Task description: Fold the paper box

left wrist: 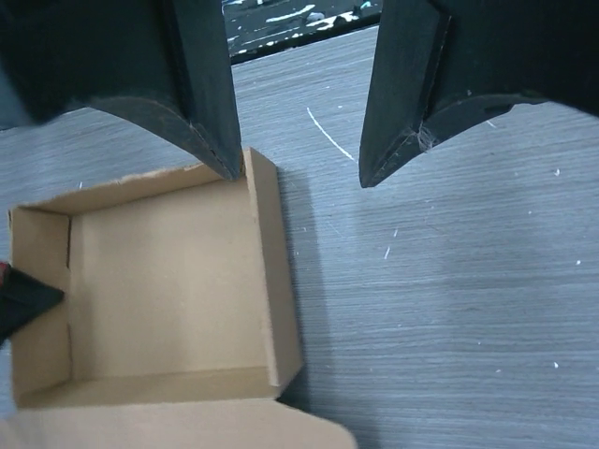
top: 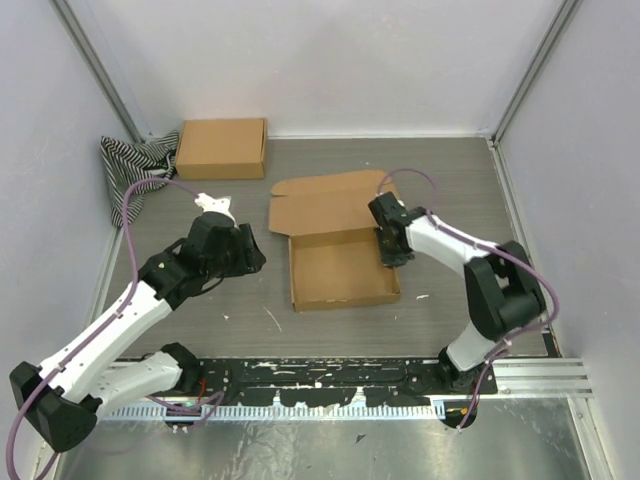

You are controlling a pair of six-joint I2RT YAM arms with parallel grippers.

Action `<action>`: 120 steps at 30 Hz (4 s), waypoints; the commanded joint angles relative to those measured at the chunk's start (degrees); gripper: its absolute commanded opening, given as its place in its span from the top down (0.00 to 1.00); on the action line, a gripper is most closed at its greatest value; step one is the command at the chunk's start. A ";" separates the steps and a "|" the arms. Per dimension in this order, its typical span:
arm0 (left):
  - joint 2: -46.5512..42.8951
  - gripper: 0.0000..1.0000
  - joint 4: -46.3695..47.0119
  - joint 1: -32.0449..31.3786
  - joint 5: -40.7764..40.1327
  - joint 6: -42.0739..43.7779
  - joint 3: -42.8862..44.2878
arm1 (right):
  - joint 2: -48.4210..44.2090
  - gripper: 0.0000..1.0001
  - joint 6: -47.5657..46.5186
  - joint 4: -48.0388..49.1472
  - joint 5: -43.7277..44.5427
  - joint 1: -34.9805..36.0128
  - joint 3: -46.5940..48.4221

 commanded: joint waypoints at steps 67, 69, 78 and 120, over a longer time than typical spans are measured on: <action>44.53 1.00 -0.17 0.12 -14.76 6.25 17.28 | -0.18 0.84 13.41 -6.10 -3.56 5.46 4.04; 44.06 1.00 -0.07 0.11 -14.52 6.04 17.24 | 0.84 0.96 13.46 -5.47 -3.37 5.42 3.63; 41.08 0.87 -1.54 0.10 -11.22 5.95 18.37 | -0.41 0.65 15.17 -6.52 3.30 5.42 7.04; 70.71 0.38 -7.24 21.09 12.20 5.44 56.18 | -7.81 0.48 6.07 0.69 -7.05 -11.35 12.59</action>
